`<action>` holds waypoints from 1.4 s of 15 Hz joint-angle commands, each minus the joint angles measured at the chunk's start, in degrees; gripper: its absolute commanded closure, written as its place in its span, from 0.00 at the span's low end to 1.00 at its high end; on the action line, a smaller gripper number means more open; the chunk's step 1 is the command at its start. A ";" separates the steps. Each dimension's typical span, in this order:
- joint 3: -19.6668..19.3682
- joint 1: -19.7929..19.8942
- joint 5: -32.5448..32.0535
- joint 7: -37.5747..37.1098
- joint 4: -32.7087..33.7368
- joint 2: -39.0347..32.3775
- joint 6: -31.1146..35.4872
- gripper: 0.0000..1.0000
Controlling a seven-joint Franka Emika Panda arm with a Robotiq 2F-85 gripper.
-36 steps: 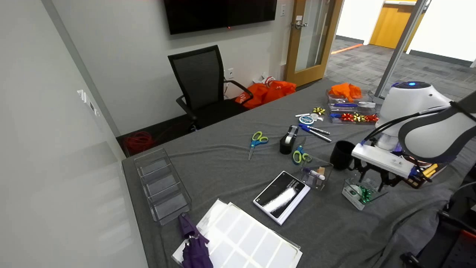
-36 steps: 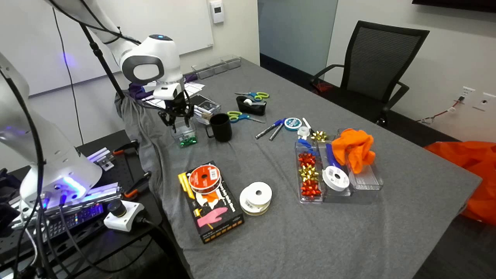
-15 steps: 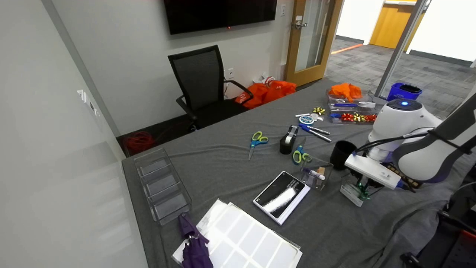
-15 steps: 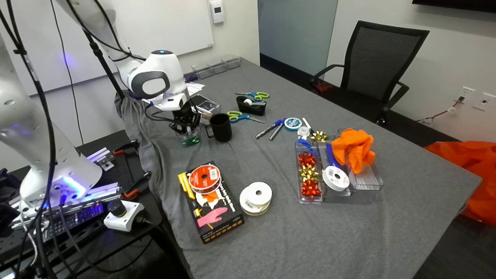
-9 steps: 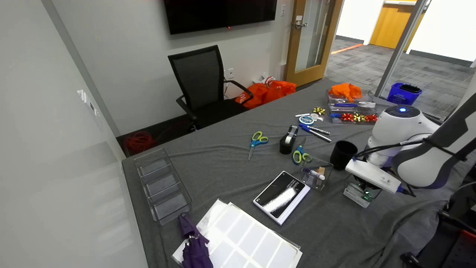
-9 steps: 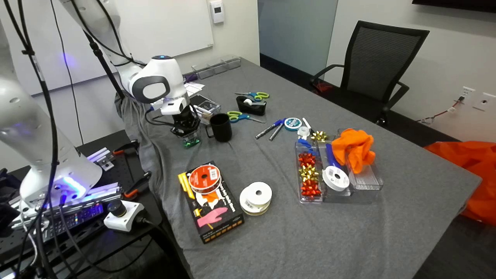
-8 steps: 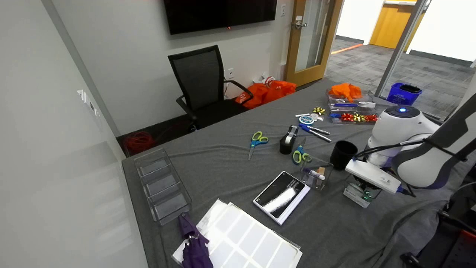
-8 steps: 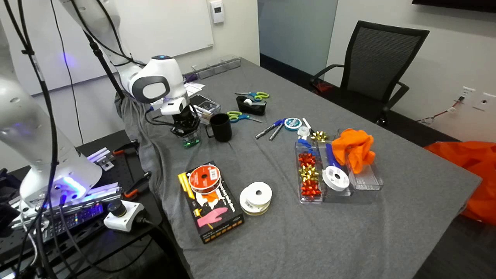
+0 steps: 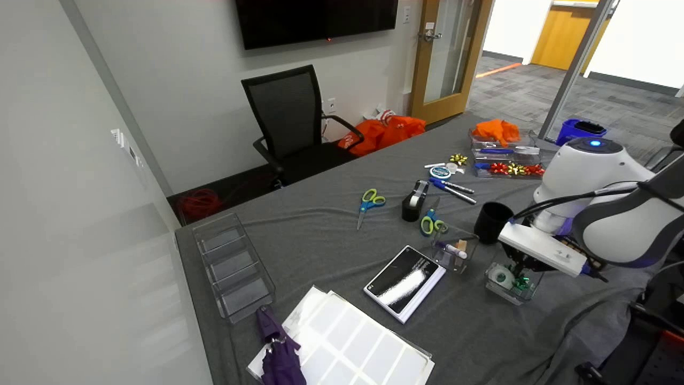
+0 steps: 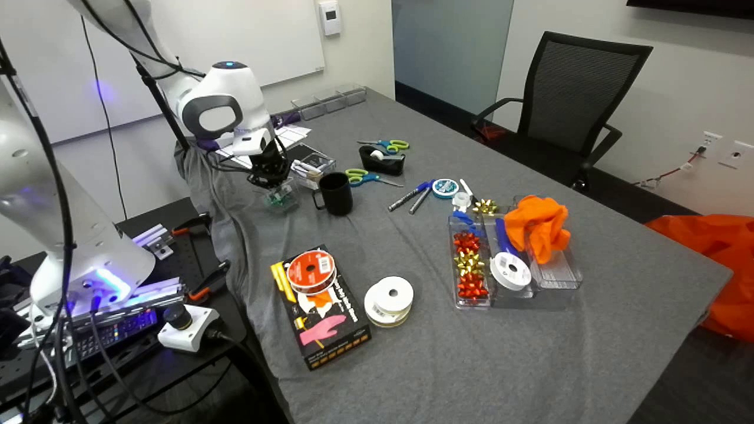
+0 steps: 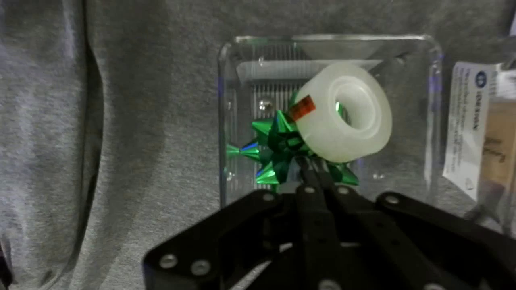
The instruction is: Remove the green and red ribbons from the clear case and put them in the bottom compartment of the clear case on the front right
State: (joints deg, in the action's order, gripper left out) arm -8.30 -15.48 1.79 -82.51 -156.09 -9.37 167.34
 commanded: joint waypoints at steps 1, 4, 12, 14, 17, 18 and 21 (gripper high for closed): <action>5.82 4.14 5.03 4.68 -2.76 8.64 -5.86 1.00; 8.09 5.68 7.28 6.33 -2.56 12.04 -10.23 1.00; 9.75 8.38 9.82 9.12 -1.97 17.34 -17.50 1.00; 9.44 9.24 9.74 10.27 -1.71 19.19 -19.40 1.00; 8.42 11.61 8.72 12.52 -0.61 21.56 -21.37 1.00; 8.00 12.75 8.41 13.24 0.29 21.80 -22.06 1.00; 7.00 16.00 7.77 14.69 3.56 21.33 -23.91 1.00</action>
State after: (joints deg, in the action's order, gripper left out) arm -0.70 -2.91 9.81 -70.65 -155.64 12.02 146.74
